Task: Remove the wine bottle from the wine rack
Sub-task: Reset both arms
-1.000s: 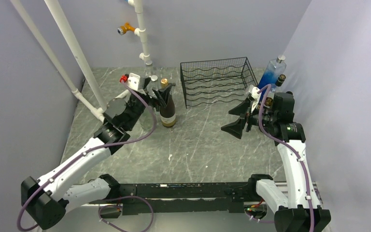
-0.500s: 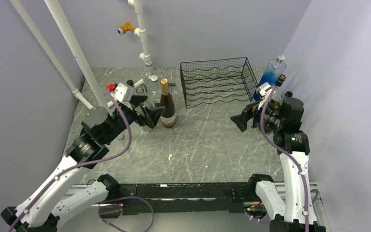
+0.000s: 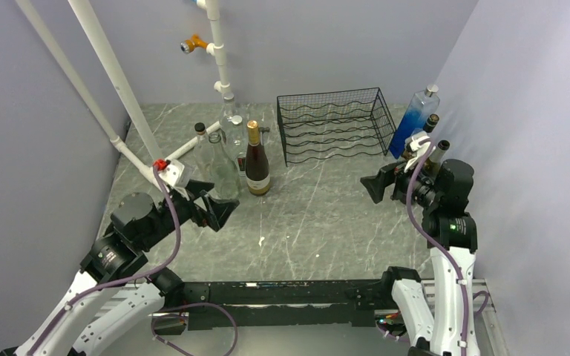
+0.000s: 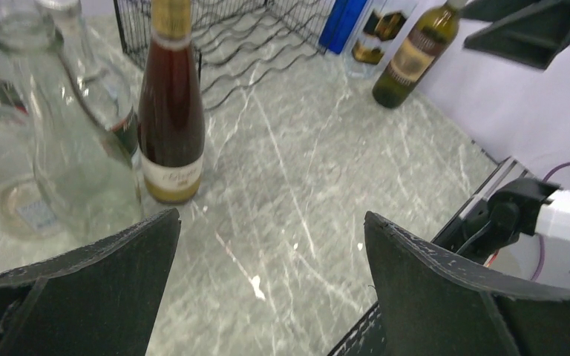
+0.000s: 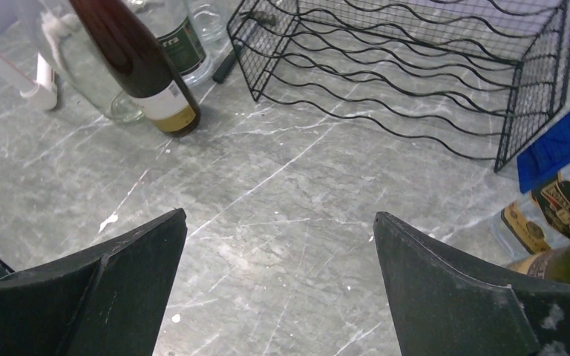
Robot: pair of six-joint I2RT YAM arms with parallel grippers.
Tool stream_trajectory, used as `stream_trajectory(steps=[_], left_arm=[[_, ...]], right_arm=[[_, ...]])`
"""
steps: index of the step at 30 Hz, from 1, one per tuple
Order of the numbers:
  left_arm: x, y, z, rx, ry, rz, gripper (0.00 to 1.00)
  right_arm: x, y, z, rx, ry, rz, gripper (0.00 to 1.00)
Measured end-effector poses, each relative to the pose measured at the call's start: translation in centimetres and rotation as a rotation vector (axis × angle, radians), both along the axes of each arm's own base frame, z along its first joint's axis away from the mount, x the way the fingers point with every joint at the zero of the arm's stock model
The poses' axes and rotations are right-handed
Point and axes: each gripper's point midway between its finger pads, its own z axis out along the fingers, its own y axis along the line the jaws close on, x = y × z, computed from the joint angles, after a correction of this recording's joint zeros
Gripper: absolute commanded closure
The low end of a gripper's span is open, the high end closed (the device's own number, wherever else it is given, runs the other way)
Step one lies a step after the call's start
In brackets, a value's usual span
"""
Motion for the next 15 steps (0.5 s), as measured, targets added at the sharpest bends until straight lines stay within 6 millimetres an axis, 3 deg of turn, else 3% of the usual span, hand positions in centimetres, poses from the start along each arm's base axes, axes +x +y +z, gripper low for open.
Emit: stream_trajectory(steps=[6,15], left_arm=[[-1.0,1.7,-4.0,0.062,0.069,0.040,0.00],[-1.1,3.5,-6.2,0.110,0.097,0.114,0.01]], right_arm=[[0.3,-1.6,0.0,0.051,0.030,-0.151,0.00],[0.3,-3.2,0.3,0.092,0.040,-0.285,0.00]])
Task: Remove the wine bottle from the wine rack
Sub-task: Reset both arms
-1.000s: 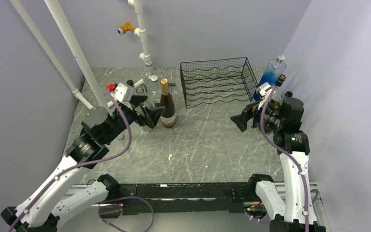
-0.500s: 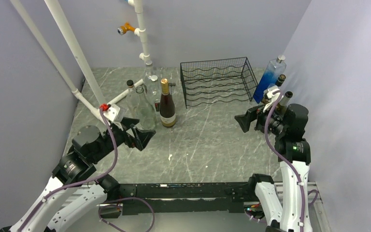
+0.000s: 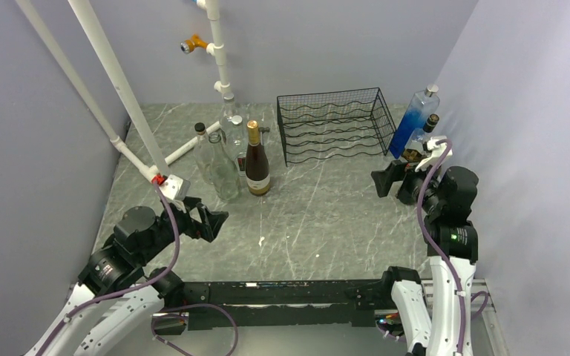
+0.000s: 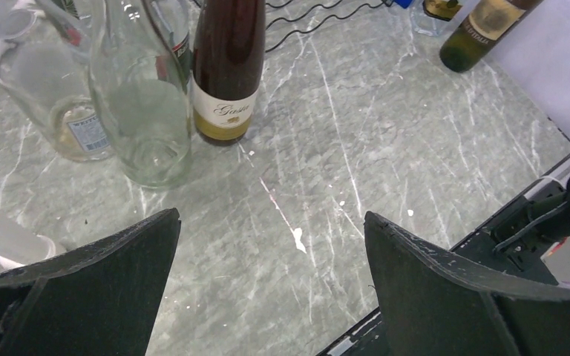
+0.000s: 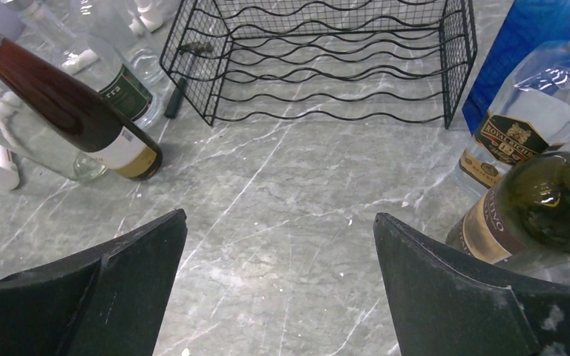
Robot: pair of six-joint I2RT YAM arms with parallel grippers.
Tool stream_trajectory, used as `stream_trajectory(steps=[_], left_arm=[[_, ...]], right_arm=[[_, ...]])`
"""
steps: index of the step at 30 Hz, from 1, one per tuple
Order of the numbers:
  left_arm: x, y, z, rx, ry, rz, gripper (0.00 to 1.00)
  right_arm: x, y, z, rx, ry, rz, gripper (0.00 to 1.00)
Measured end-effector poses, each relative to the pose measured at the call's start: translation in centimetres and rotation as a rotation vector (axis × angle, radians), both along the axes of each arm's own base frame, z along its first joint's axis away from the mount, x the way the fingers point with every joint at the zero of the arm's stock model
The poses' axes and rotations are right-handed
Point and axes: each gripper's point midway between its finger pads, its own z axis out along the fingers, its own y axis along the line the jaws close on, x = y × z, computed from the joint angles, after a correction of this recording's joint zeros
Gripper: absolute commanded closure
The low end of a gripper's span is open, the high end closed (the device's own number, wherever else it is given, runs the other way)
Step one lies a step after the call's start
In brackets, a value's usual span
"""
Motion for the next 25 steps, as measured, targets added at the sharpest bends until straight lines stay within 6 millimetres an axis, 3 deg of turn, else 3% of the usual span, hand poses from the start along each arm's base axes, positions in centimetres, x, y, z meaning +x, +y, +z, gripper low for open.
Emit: stream_trajectory(steps=[8,25], left_arm=[[0.2,1.1,-1.5,0.023,0.003,0.056,0.00],[0.1,2.1,-1.5,0.010,-0.025,0.095,0.00]], right_arm=[[0.1,-0.6,-0.1,0.008,0.005,-0.036,0.00],[0.1,-0.7,-0.3,0.020,0.012,-0.040,0.00]])
